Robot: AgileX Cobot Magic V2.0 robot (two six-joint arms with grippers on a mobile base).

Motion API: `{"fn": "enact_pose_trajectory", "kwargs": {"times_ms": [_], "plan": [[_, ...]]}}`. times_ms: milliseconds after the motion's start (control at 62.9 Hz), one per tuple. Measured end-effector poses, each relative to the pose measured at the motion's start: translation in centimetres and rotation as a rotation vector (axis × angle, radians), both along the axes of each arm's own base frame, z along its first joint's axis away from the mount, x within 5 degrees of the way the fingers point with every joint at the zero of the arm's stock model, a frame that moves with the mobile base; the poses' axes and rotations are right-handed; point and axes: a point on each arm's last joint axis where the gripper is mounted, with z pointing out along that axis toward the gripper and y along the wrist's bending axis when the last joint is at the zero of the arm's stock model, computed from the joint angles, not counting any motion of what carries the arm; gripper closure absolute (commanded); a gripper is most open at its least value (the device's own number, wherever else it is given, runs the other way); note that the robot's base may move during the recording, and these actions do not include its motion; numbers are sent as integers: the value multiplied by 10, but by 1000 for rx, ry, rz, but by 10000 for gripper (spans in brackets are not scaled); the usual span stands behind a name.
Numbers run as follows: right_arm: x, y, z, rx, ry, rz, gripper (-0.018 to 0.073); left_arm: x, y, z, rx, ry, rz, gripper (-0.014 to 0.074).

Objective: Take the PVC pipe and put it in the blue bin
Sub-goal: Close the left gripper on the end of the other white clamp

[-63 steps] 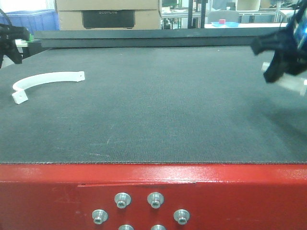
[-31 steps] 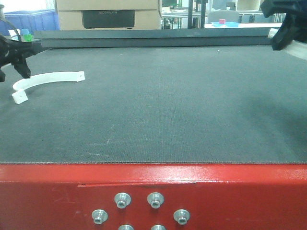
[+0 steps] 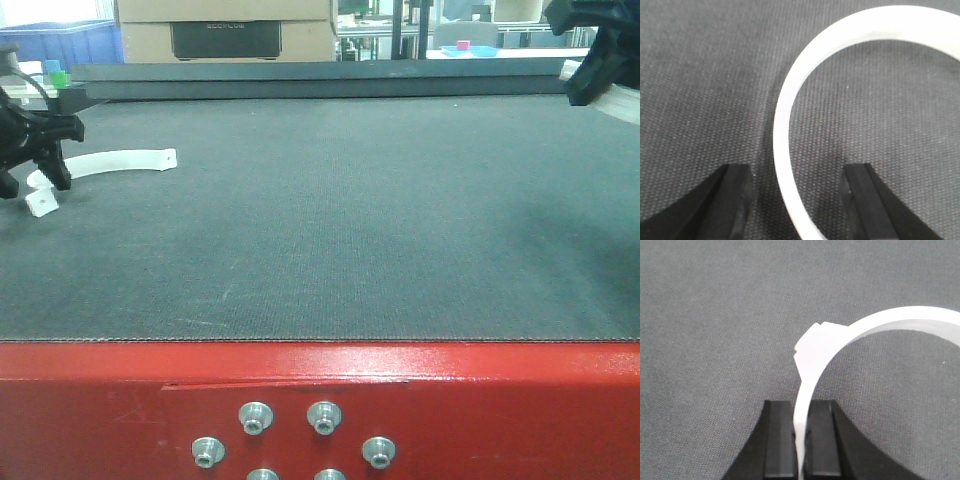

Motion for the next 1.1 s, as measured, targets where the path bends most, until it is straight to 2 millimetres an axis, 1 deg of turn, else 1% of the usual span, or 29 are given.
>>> {"fn": "enact_pose_trajectory", "kwargs": {"times_ms": [239,334,939,1098], "plan": [[0,0,0,0,0,0,728,2,0,2,0,-23,5,624],[0,0,0,0,0,0,728,2,0,2,4,-33,4,708],[0,0,0,0,1,0,728,6,0,-2,9,-51,5,707],[-4,0,7,5,-21,-1,728,6,0,-2,8,-43,4,707]]}}
